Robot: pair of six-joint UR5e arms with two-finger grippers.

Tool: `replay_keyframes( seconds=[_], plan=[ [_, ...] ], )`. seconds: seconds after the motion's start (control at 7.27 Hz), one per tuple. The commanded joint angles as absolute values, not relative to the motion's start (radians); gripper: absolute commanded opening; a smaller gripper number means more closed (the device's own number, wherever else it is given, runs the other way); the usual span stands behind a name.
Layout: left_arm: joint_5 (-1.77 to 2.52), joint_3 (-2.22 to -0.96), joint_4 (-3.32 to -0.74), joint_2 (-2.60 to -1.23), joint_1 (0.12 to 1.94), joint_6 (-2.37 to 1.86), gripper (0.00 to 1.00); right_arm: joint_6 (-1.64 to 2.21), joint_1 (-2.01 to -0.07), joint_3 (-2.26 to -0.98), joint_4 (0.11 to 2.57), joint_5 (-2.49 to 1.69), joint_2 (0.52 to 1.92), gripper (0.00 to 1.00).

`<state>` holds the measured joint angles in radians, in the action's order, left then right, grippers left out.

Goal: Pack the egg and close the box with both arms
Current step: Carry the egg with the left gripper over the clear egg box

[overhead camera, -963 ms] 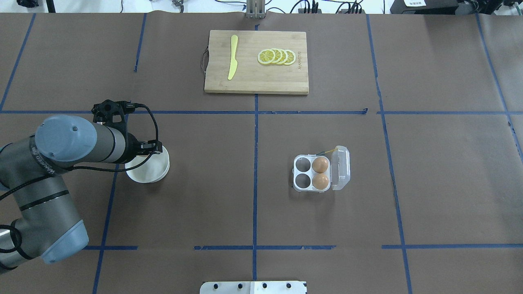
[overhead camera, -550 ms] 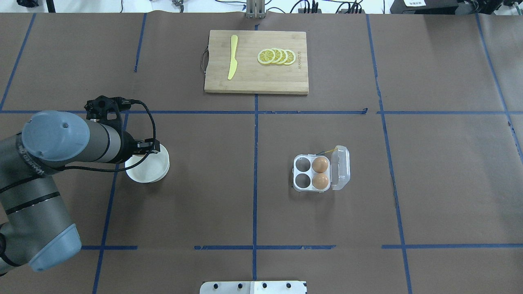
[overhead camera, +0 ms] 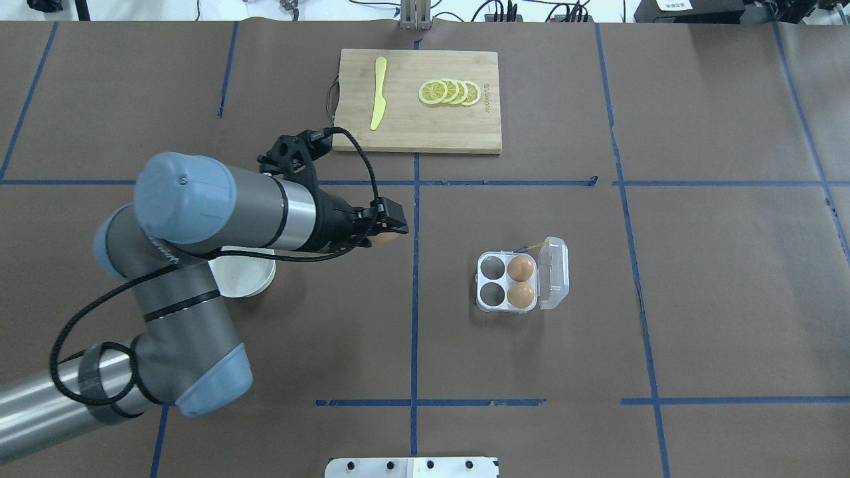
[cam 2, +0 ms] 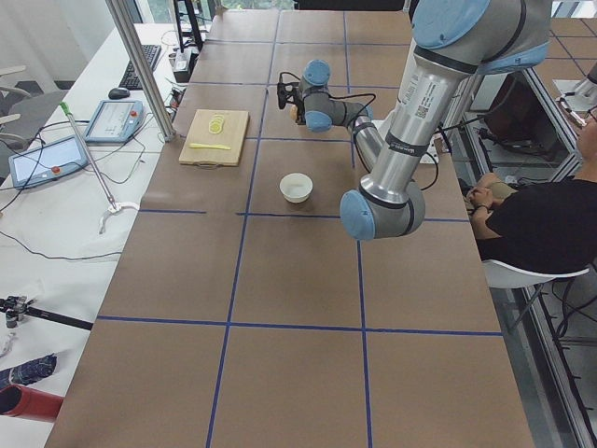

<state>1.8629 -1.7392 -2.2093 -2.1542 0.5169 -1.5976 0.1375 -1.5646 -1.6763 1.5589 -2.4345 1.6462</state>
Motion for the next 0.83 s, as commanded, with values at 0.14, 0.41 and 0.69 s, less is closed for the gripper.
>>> replay_keyframes(
  seconds=[0.14,0.41,0.69],
  plan=[
    [1.760,-1.461,-2.393,-2.350,0.396,-1.655,0.00,0.138,-1.565,-1.667,1.560,-2.436,1.647,1.00],
    [1.709,-1.286,-2.436,-2.459,0.377,-1.655,0.00,0.138,-1.565,-1.674,1.560,-2.444,1.649,1.00],
    [1.709,-1.272,-2.439,-2.457,0.368,-1.655,0.00,0.138,-1.565,-1.672,1.560,-2.474,1.654,1.00]
  ],
)
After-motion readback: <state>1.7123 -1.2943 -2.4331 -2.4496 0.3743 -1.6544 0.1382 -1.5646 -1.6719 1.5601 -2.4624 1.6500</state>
